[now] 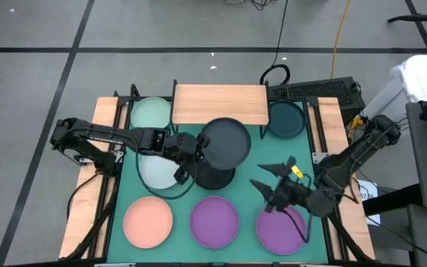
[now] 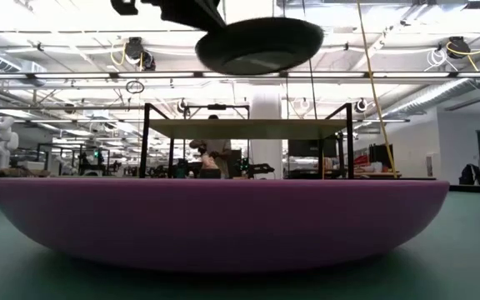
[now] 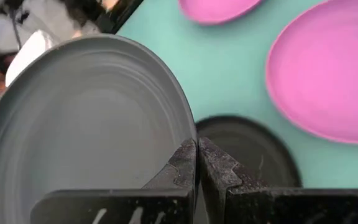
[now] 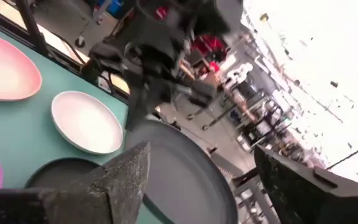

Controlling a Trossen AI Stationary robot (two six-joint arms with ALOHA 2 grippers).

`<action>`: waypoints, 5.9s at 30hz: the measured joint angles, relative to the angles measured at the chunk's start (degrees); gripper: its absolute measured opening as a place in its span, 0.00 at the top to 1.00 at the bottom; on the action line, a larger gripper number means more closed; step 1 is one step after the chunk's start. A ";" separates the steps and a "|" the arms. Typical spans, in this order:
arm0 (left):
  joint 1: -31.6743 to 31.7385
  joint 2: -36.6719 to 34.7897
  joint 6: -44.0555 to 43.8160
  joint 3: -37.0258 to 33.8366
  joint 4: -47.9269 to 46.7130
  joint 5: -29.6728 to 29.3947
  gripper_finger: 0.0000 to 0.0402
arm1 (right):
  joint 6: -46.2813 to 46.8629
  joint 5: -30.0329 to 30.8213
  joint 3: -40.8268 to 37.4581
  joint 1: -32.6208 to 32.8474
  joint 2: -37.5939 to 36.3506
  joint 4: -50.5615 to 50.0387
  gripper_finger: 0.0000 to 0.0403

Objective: Place and stack plates onto a shelf
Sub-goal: Put the bottom dark blue plate on the shelf

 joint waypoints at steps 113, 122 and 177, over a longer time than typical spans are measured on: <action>26.93 -1.80 -11.16 -10.23 8.49 -1.46 0.94 | 0.50 7.26 -1.41 1.95 -0.12 -2.85 0.36; 27.00 -1.65 -10.67 -14.94 14.20 -1.84 0.94 | 0.50 7.26 -1.40 1.95 -0.14 -2.87 0.36; 30.50 -3.33 -16.17 -14.95 17.96 -9.70 0.79 | 0.61 7.30 -1.40 1.71 -0.16 -2.48 0.36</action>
